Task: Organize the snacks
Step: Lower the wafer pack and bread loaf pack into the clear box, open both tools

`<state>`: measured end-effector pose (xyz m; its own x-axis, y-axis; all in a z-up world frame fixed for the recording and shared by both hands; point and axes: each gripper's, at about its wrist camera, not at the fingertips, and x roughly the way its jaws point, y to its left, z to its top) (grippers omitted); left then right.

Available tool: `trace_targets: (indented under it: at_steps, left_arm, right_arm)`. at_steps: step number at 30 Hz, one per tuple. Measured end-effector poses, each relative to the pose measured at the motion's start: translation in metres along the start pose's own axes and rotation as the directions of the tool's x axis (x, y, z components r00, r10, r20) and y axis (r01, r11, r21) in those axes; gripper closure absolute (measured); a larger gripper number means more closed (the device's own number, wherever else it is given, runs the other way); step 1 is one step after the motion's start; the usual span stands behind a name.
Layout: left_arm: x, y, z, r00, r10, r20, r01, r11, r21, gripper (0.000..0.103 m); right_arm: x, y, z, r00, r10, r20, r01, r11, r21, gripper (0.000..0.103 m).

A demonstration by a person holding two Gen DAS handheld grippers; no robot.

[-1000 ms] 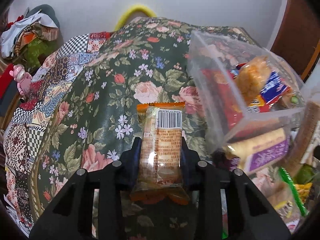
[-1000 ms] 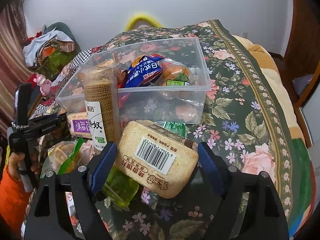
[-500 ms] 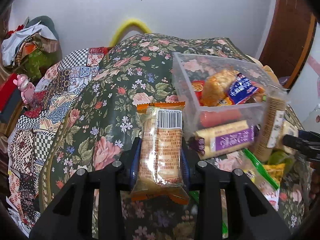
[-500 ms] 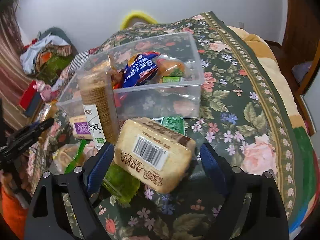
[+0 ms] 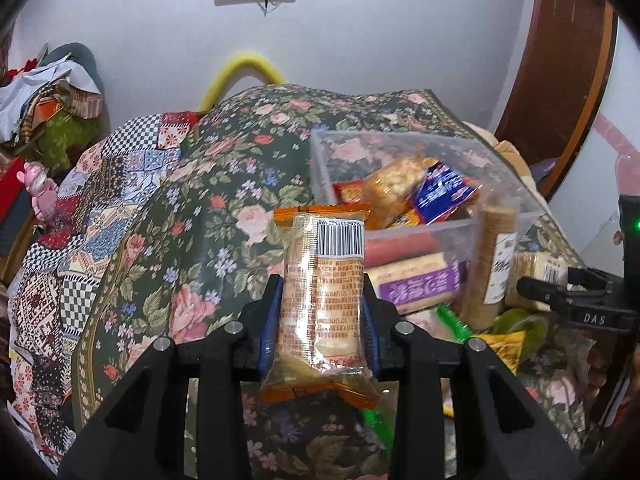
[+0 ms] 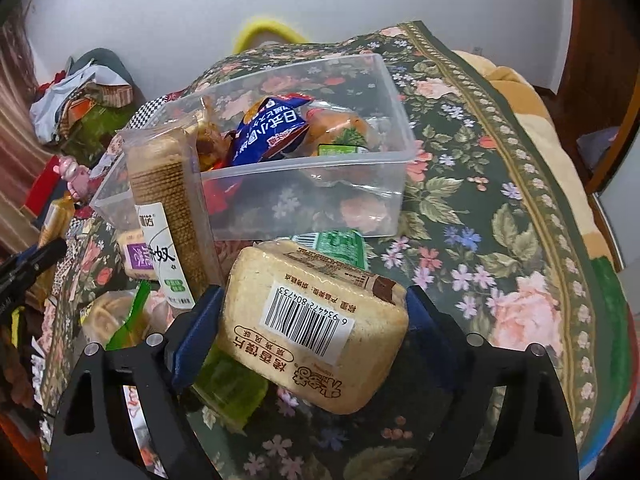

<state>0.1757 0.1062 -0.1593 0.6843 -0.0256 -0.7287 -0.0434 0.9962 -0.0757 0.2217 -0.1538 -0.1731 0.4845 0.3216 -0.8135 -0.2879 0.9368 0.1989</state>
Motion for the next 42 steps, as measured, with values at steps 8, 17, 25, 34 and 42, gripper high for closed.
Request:
trace_targets:
  at_steps: [8, 17, 25, 34, 42]
  left_arm:
    - [-0.006, -0.020, 0.028, 0.998, -0.026, 0.053, 0.025, 1.000, 0.015, 0.068]
    - [0.006, -0.034, 0.063, 0.995, -0.035, 0.094, 0.032, 0.999, 0.029, 0.068]
    - [0.038, -0.033, 0.091, 0.996, -0.038, 0.082, 0.036, 0.999, 0.024, 0.068]
    - [0.094, -0.020, 0.106, 0.997, -0.072, -0.011, 0.072, 0.997, -0.026, 0.068]
    - [0.116, -0.019, 0.107, 0.996, -0.074, -0.052, 0.073, 0.997, -0.016, 0.067]
  right_arm:
    - [-0.037, -0.012, 0.016, 0.996, 0.001, 0.093, -0.001, 1.000, -0.006, 0.016]
    - [-0.061, -0.008, 0.060, 0.976, 0.009, 0.218, -0.001, 0.999, -0.036, 0.016]
    - [-0.041, 0.002, 0.098, 0.973, 0.036, 0.228, -0.020, 0.997, -0.069, 0.016]
    - [0.006, 0.012, 0.125, 0.988, 0.026, 0.151, -0.008, 0.992, -0.123, 0.016]
    - [0.037, 0.008, 0.136, 0.996, 0.013, 0.088, -0.002, 0.992, -0.128, 0.016]
